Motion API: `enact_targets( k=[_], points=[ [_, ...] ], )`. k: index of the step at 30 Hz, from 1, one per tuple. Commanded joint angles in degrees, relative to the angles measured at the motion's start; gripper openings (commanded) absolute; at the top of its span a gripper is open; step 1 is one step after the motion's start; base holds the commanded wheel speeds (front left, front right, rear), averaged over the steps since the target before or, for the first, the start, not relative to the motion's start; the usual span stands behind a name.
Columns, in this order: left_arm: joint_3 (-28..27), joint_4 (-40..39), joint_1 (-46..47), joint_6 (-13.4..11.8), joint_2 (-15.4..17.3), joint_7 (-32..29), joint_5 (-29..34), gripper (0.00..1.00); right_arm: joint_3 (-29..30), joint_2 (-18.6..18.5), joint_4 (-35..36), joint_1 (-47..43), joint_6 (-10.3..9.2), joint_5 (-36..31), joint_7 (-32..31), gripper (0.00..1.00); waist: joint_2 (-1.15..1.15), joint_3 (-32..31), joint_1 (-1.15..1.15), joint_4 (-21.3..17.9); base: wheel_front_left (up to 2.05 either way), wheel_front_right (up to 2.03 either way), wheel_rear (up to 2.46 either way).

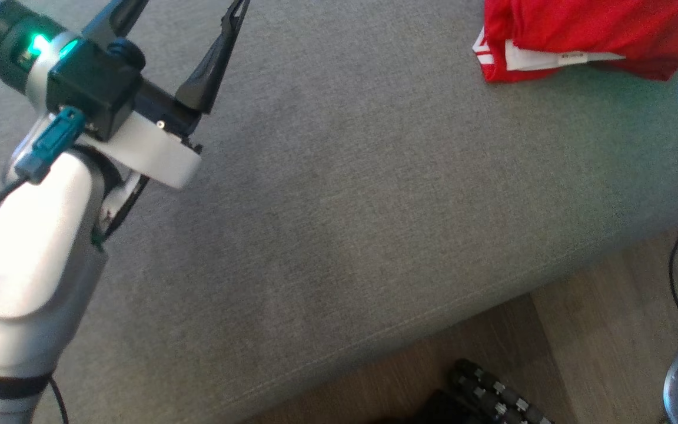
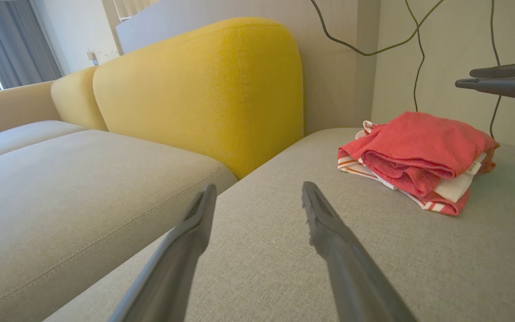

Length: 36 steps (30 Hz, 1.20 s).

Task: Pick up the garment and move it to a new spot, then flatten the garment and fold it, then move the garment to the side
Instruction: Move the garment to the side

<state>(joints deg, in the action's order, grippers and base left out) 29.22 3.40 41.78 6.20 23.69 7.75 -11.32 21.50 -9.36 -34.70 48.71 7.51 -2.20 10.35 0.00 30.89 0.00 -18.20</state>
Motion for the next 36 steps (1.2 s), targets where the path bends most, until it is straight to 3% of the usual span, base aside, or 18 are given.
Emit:
enact_targets(
  k=[1, 5, 16, 23, 27, 31, 36],
  points=[
    [-1.91, -1.28, 0.04, -0.69, 0.93, 0.96, -0.40, 1.00, -1.34, -1.07, 2.28, 1.48, -0.02, -0.06, 0.74, 1.00, 0.00, -1.31, 0.00, 1.16, 0.00, 0.00, 0.00],
    [-2.41, -0.13, -1.68, -1.90, 0.11, 2.87, -1.28, 1.00, -4.00, -0.87, 3.38, 0.96, -0.02, 0.26, 1.06, 1.00, 0.00, -3.54, 0.00, 2.88, 0.00, 0.00, 0.00],
    [-6.76, 2.59, -12.71, -6.04, -4.79, 7.07, -7.44, 1.00, -18.32, -1.35, 11.49, -8.46, -0.02, 5.55, 0.85, 1.00, 0.00, -13.72, 0.00, 12.44, 0.00, 0.00, 0.00],
    [-12.05, 1.44, -20.91, -7.34, -9.31, 7.23, -9.40, 1.00, -22.40, 1.63, 14.57, -16.18, -0.02, 8.12, 1.76, 1.00, 0.00, -19.46, 0.00, 16.77, 0.00, 0.00, 0.00],
    [-14.95, 1.30, -25.68, -6.98, -11.99, 7.23, -8.57, 1.00, -23.27, 4.01, 15.53, -20.74, -0.02, 8.45, 2.52, 1.00, 0.00, -22.16, 0.00, 18.47, 0.00, 0.00, 0.00],
    [-17.48, 2.43, -31.61, -3.19, -15.39, 7.24, -7.57, 1.00, -22.20, 5.93, 16.53, -27.16, -0.02, 8.94, 3.66, 1.00, 0.00, -25.93, 0.00, 20.23, 0.00, 0.00, 0.00],
    [-21.51, 2.99, -36.49, -1.21, -18.36, 7.24, -6.26, 1.00, -21.78, 6.42, 18.00, -32.83, -0.02, 9.45, 4.40, 1.00, 0.00, -28.37, 0.00, 21.12, 0.00, 0.00, 0.00]
  ],
)
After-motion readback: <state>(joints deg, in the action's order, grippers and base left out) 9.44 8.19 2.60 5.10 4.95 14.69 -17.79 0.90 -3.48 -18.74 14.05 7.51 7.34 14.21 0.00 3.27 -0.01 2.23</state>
